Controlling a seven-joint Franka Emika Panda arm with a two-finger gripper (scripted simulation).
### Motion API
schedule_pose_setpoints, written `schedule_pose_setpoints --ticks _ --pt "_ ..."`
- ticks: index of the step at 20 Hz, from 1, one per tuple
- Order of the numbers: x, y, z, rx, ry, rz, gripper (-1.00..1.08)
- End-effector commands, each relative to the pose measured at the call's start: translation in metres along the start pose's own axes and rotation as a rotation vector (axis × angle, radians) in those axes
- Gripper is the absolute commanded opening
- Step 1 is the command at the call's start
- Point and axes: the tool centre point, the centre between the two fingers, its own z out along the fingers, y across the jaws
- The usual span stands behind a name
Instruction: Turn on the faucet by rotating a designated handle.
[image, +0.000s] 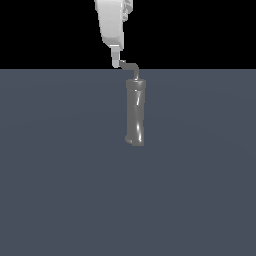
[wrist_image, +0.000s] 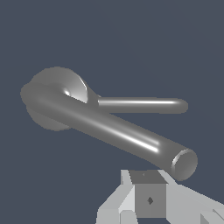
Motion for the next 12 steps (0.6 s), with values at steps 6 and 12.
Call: schedule_pose_setpoints --ticks 6,12 --pt "0.020 0.010 0.000 -0.003 0.002 0.002 -1.00" --pt "0.063 0.014 0.000 -0.005 0.002 0.008 -1.00"
